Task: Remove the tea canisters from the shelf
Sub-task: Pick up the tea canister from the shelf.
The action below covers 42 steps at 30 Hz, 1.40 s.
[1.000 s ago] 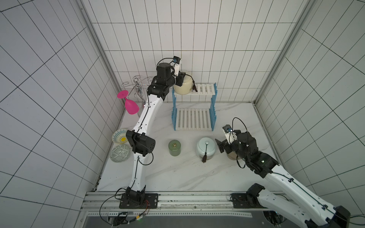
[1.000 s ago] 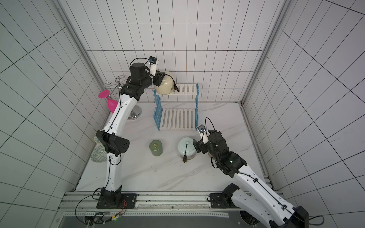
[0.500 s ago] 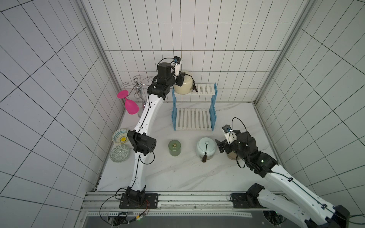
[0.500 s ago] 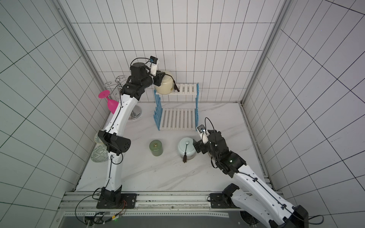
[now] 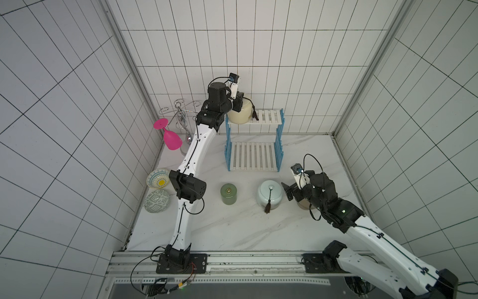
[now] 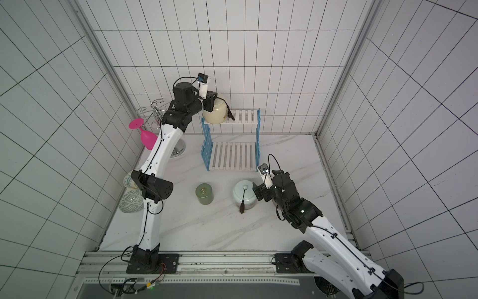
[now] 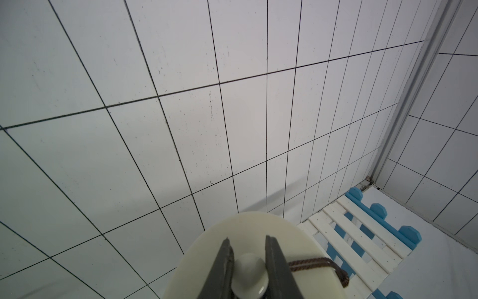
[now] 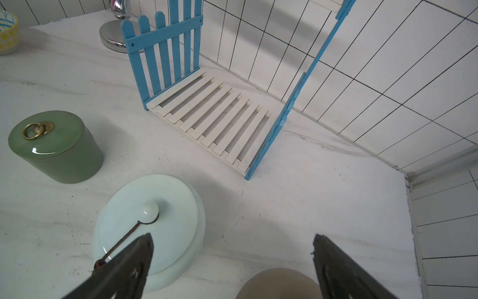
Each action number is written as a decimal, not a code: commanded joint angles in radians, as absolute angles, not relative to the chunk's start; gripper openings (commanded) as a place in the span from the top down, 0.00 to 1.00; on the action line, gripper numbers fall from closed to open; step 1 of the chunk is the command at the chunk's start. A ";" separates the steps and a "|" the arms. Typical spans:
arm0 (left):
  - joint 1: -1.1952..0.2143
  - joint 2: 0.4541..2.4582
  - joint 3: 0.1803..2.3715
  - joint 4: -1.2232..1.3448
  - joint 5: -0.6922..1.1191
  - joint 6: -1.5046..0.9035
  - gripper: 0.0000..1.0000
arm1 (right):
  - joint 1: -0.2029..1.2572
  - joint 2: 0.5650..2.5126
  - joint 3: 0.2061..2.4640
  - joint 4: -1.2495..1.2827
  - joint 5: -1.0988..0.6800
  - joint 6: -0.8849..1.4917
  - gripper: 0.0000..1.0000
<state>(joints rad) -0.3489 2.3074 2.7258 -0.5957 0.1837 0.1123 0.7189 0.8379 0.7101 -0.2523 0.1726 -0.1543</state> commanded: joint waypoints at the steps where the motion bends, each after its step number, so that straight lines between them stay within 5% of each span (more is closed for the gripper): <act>1: -0.350 2.331 2.727 -0.638 0.185 0.120 1.00 | 0.710 0.840 0.690 -0.252 0.170 -0.163 0.01; 42: -0.292 1.979 2.638 -0.598 0.244 0.074 1.00 | 0.715 0.826 0.690 -0.247 0.164 -0.160 0.00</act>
